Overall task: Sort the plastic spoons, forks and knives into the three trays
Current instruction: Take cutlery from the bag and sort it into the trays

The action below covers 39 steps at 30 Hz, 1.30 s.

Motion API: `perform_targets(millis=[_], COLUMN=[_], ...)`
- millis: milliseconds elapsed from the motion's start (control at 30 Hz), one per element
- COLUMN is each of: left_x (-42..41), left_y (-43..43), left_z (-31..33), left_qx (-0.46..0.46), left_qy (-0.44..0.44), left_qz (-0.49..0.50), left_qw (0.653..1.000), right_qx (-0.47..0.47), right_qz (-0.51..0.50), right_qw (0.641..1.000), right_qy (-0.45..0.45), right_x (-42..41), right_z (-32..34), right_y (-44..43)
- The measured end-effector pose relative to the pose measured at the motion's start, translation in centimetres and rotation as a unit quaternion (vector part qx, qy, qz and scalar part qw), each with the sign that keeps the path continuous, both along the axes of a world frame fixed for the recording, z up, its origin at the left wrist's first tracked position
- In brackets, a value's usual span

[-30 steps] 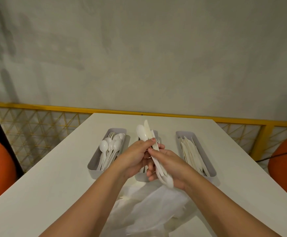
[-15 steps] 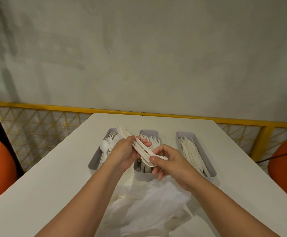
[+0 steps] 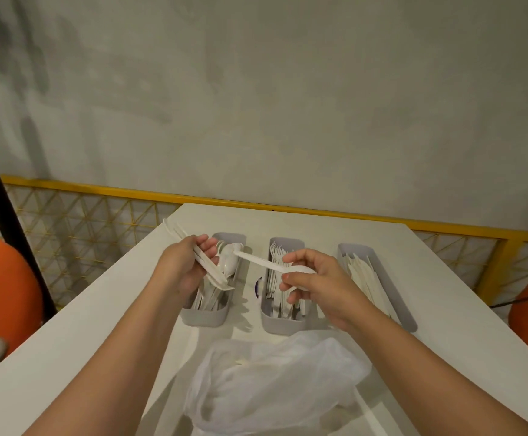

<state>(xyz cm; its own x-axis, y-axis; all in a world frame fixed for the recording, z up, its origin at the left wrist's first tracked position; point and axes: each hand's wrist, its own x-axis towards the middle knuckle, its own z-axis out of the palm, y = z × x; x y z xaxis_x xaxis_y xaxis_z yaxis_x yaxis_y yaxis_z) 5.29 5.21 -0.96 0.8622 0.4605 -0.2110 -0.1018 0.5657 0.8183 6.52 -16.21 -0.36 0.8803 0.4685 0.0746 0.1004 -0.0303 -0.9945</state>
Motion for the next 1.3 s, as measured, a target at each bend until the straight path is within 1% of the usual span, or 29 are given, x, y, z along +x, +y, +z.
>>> perform_targets(millis=[100, 267, 400, 533, 667, 833, 967, 1067, 1200, 1300], left_x=[-0.4, -0.5, -0.3, -0.3, -0.4, -0.2, -0.1, -0.2, -0.3, -0.1], left_y=[2.0, 3.7, 3.7, 3.6, 3.3, 2.9, 2.6, 2.4, 2.2, 2.0], left_z=[0.0, 0.0, -0.1, -0.2, -0.4, -0.7, -0.9, -1.0, -1.0, -1.0], left_qx=[0.018, 0.026, 0.024, -0.001, 0.002, 0.002, 0.014, 0.028, 0.031, 0.032], left_qy=[-0.025, -0.059, -0.07, -0.096, -0.117, -0.12, -0.115, -0.105, -0.104, -0.099], left_qz=[-0.009, -0.023, -0.042, -0.095, -0.134, -0.164, -0.186, -0.195, -0.199, -0.197], left_qw=[0.999, 0.998, 0.996, 0.991, 0.984, 0.979, 0.976, 0.975, 0.974, 0.975], right_qx=[-0.024, -0.085, -0.072, -0.078, -0.148, -0.197, -0.244, -0.249, -0.245, -0.179], right_qz=[-0.004, 0.028, 0.028, 0.02, 0.018, 0.003, 0.015, 0.002, -0.022, -0.056], right_qw=[1.0, 0.996, 0.997, 0.996, 0.988, 0.979, 0.963, 0.954, 0.953, 0.961], right_qy=[-0.002, -0.016, -0.02, -0.024, -0.041, -0.056, -0.111, -0.167, -0.178, -0.202], right_x=[0.9, 2.0, 3.0, 4.6, 6.3, 7.6, 8.0, 8.2, 7.7, 6.7], right_z=[0.1, 0.5, 0.5, 0.1, -1.0, -2.3, -3.3, -3.5, -2.6, -1.9], right_y=[1.4, 4.2, 6.6, 9.1, 11.7, 13.5, 14.0, 14.0, 13.5, 12.6])
